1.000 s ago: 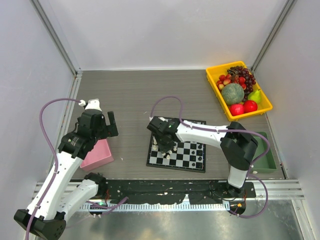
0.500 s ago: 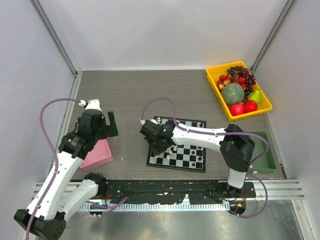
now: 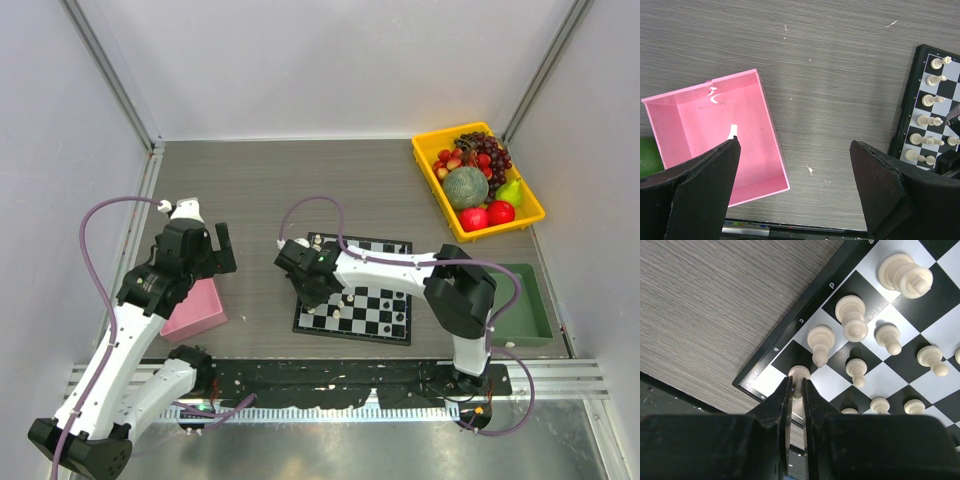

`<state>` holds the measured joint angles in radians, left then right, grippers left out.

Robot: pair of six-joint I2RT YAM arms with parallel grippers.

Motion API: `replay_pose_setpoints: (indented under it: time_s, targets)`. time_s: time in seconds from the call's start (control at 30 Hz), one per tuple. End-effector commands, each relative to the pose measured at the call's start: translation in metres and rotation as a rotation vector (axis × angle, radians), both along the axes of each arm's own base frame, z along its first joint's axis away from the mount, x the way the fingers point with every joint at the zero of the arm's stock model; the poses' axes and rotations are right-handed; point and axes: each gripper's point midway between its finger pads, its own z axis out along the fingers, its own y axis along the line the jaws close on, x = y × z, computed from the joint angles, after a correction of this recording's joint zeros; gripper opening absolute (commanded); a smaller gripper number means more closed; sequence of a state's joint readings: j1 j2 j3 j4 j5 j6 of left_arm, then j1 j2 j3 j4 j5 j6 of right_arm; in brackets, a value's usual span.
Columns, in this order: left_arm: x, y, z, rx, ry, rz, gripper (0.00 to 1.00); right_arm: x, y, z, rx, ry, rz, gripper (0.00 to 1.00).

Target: Set up the chess pieces on the board

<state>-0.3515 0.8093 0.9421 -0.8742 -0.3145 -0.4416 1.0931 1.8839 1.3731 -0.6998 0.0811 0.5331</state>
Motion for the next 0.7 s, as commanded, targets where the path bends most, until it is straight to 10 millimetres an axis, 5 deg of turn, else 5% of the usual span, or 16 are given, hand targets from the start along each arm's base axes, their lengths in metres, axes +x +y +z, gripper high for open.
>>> replay_pose_setpoints:
  time_s: [0.0, 0.3, 0.43, 0.67]
  targets:
    - [0.004, 0.002, 0.006, -0.006, -0.037, 0.019, 1.00, 0.013, 0.015, 0.012, 0.040, -0.052, -0.007, 0.13]
    - [0.004, 0.003, 0.005, -0.002, -0.035, 0.019, 1.00, 0.014, 0.020, 0.009, 0.043, -0.053, -0.003, 0.14]
    - [0.003, 0.003, 0.005, -0.003, -0.033, 0.019, 1.00, 0.012, 0.019, 0.009, 0.045, -0.043, 0.001, 0.23]
    - [0.004, 0.002, 0.006, -0.007, -0.037, 0.016, 1.00, 0.006, 0.021, 0.042, 0.114, -0.046, 0.020, 0.44]
